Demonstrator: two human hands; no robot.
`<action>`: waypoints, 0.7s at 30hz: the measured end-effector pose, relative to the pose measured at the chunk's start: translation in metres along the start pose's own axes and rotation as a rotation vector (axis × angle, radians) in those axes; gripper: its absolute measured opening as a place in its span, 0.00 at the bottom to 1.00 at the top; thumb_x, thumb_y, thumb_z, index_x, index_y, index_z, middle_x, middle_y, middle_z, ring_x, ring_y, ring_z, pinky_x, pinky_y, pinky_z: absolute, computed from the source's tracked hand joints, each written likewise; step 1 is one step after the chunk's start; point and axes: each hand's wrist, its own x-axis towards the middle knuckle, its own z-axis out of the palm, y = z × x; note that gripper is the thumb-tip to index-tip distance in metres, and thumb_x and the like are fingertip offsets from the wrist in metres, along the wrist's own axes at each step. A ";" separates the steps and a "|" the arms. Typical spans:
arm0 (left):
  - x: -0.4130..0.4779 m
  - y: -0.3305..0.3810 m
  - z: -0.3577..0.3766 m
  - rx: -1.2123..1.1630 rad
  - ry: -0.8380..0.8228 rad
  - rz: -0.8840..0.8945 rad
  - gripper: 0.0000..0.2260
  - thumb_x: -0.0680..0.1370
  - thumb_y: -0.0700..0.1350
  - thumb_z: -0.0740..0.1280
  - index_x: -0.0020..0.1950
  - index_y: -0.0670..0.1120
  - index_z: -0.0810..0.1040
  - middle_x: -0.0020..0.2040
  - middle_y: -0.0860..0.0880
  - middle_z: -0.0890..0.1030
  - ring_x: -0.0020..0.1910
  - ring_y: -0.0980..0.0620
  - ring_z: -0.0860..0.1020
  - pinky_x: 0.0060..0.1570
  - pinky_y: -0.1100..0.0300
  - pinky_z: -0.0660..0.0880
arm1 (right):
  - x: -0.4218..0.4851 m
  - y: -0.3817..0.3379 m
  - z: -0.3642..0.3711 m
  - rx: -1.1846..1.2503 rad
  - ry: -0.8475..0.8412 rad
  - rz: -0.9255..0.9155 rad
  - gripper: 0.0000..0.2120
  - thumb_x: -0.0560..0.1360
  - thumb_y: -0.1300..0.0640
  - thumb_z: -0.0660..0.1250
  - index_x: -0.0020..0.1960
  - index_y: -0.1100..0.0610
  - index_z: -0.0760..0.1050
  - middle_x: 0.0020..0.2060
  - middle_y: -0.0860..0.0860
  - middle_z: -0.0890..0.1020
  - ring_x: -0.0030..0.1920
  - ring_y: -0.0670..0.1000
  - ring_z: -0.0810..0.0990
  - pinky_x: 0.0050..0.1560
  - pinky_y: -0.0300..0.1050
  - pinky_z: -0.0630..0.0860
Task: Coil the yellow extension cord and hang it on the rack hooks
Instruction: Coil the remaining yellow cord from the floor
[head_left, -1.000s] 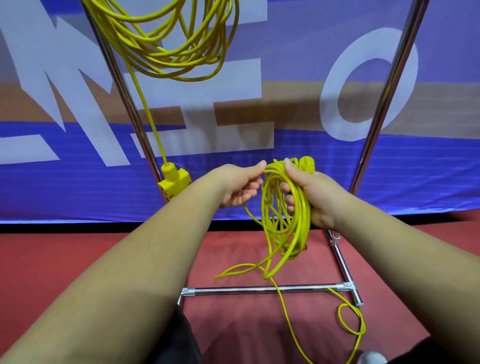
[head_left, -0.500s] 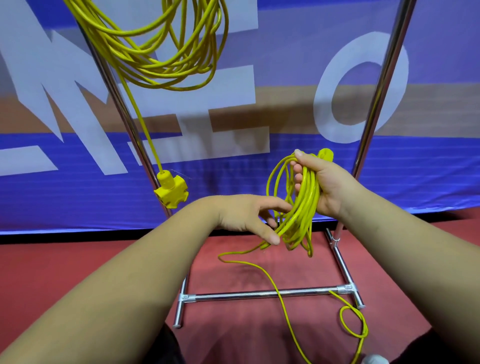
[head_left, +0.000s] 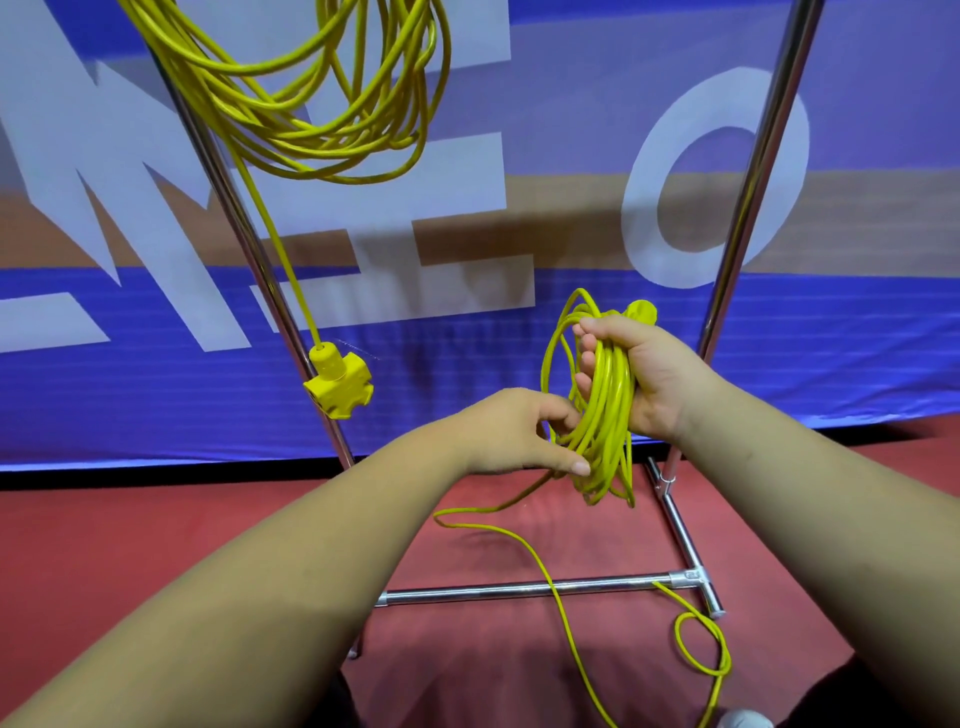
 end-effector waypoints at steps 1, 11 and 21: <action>0.000 0.000 0.000 0.024 -0.011 0.004 0.13 0.73 0.54 0.80 0.52 0.50 0.83 0.38 0.60 0.81 0.37 0.60 0.77 0.41 0.66 0.73 | 0.000 0.000 0.000 -0.003 -0.009 0.004 0.05 0.79 0.54 0.72 0.48 0.55 0.83 0.34 0.45 0.81 0.32 0.44 0.81 0.33 0.41 0.80; 0.008 -0.015 -0.008 0.111 0.021 -0.029 0.21 0.69 0.53 0.83 0.58 0.52 0.80 0.55 0.52 0.80 0.49 0.54 0.82 0.52 0.59 0.79 | 0.000 -0.009 -0.002 0.018 -0.096 0.004 0.07 0.82 0.52 0.66 0.47 0.53 0.77 0.28 0.44 0.70 0.24 0.42 0.68 0.26 0.38 0.69; 0.018 -0.037 -0.050 0.181 0.464 0.016 0.44 0.69 0.57 0.79 0.80 0.62 0.60 0.73 0.50 0.70 0.74 0.50 0.69 0.72 0.51 0.69 | -0.009 -0.006 0.005 -0.292 -0.285 0.153 0.07 0.75 0.51 0.69 0.45 0.54 0.76 0.25 0.45 0.64 0.20 0.44 0.61 0.25 0.39 0.62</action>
